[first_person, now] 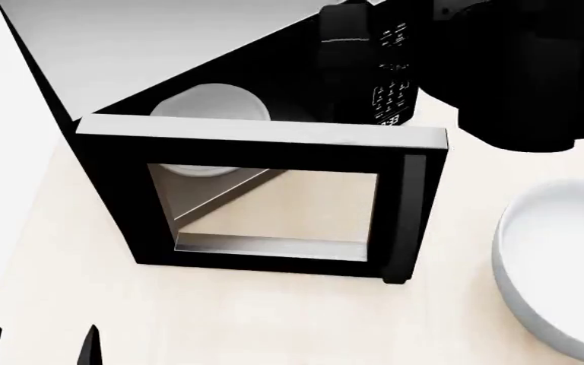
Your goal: Open the microwave.
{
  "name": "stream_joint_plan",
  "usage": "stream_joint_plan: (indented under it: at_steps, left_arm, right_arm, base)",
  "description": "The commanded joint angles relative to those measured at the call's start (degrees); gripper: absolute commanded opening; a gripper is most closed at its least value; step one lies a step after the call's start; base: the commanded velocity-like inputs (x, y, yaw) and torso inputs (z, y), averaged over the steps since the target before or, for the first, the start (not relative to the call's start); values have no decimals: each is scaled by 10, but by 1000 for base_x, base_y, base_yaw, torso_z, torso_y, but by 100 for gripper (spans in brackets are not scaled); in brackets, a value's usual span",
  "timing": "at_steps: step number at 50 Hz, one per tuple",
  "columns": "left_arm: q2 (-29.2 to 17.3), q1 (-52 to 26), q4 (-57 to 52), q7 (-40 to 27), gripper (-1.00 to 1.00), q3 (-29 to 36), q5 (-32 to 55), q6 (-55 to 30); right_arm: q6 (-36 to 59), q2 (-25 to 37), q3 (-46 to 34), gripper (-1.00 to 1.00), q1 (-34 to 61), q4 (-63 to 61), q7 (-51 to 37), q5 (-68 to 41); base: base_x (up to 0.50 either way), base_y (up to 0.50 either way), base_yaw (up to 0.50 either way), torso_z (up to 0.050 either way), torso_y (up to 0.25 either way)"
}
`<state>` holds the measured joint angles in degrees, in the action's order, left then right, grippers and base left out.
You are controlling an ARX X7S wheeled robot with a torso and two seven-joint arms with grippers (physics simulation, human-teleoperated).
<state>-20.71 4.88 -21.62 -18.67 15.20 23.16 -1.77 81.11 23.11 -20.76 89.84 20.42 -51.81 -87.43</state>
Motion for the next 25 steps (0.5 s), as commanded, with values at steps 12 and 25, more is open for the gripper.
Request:
stream_joint_plan:
  at_steps: [12,25]
  left_arm:
    - [-1,-2,7,0,100,4,-1,6]
    - [-4,3,-3,-4,100,7,0,3]
  right_arm:
    - [-15,6,-21,100,-31,17,21,5]
    - [14,13,-22,100,-32,22,-20,-43]
  base:
    - [0,0,0,0,0]
    - [0,0,0,0,0]
